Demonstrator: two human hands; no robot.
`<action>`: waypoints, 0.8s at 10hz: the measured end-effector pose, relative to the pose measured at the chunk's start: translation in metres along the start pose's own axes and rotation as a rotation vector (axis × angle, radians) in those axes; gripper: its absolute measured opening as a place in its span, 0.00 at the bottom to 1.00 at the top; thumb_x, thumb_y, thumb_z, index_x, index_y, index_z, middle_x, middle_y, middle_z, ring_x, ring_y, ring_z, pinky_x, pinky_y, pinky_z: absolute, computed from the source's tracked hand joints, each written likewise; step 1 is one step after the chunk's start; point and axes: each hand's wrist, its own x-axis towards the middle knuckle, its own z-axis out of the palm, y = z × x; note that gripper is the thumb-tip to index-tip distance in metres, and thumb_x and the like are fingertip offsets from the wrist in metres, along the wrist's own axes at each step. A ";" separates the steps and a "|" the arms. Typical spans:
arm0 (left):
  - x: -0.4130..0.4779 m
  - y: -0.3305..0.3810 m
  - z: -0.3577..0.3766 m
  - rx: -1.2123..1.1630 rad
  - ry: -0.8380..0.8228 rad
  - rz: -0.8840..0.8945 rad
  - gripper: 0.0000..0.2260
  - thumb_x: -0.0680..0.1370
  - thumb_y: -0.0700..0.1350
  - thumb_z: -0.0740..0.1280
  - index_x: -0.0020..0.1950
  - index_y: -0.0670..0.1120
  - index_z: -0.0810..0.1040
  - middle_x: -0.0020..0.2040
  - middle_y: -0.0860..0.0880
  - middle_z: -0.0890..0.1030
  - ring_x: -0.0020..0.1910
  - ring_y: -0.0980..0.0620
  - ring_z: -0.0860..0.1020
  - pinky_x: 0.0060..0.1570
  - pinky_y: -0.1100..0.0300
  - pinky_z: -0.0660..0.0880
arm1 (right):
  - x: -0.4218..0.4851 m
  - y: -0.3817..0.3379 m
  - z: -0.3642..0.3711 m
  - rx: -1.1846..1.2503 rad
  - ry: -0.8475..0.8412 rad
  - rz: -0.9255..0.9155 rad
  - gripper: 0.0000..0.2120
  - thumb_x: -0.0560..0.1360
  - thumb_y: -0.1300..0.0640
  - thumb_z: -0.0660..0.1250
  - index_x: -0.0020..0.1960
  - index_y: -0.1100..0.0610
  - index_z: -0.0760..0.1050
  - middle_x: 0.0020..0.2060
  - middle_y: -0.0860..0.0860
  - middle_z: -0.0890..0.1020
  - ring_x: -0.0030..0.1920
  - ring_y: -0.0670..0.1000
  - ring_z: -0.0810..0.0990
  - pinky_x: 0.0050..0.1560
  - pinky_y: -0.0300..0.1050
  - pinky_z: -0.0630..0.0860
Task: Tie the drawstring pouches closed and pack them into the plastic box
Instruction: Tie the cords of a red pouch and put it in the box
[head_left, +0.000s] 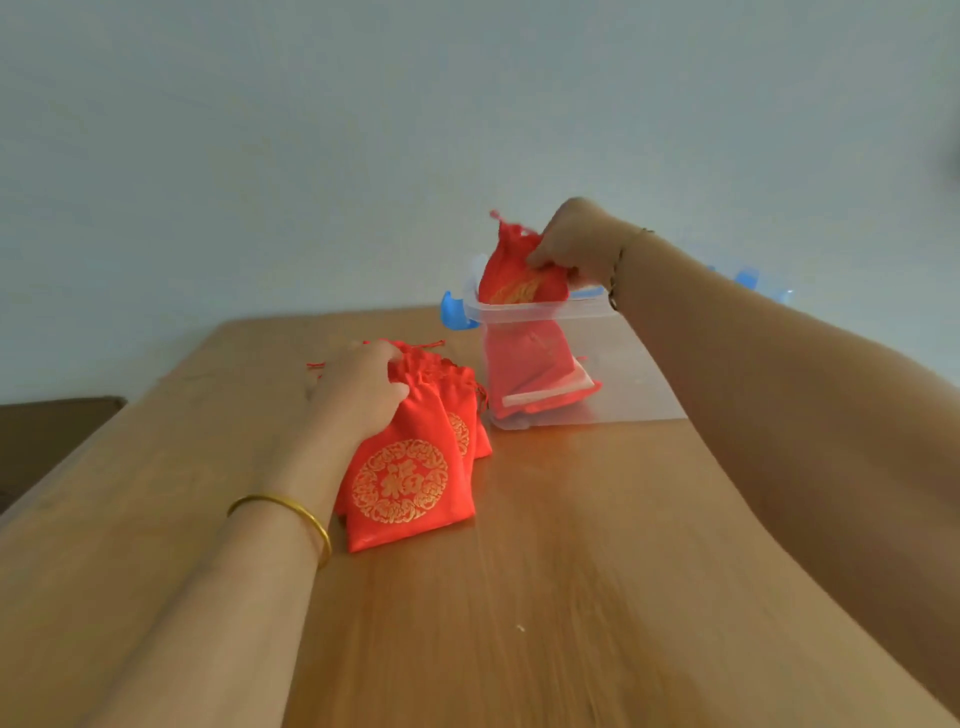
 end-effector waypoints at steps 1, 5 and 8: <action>0.001 -0.001 0.000 -0.065 0.070 -0.002 0.13 0.70 0.40 0.70 0.53 0.49 0.78 0.58 0.44 0.76 0.57 0.43 0.75 0.60 0.44 0.70 | -0.008 -0.004 0.016 -0.212 -0.066 0.044 0.17 0.78 0.54 0.62 0.32 0.58 0.67 0.43 0.57 0.79 0.42 0.54 0.77 0.26 0.36 0.66; -0.028 0.034 -0.041 -0.421 0.107 0.164 0.16 0.70 0.36 0.71 0.55 0.49 0.75 0.45 0.52 0.74 0.38 0.55 0.74 0.40 0.60 0.71 | -0.061 -0.008 -0.005 0.018 0.029 -0.334 0.11 0.74 0.70 0.57 0.53 0.69 0.75 0.39 0.62 0.81 0.38 0.58 0.83 0.42 0.52 0.80; -0.068 0.081 -0.057 -0.685 0.024 0.312 0.14 0.70 0.37 0.73 0.51 0.50 0.76 0.47 0.50 0.77 0.40 0.55 0.76 0.45 0.66 0.73 | -0.126 0.059 0.017 -0.007 -0.145 -0.437 0.07 0.73 0.62 0.66 0.37 0.63 0.73 0.30 0.53 0.70 0.31 0.48 0.70 0.38 0.40 0.69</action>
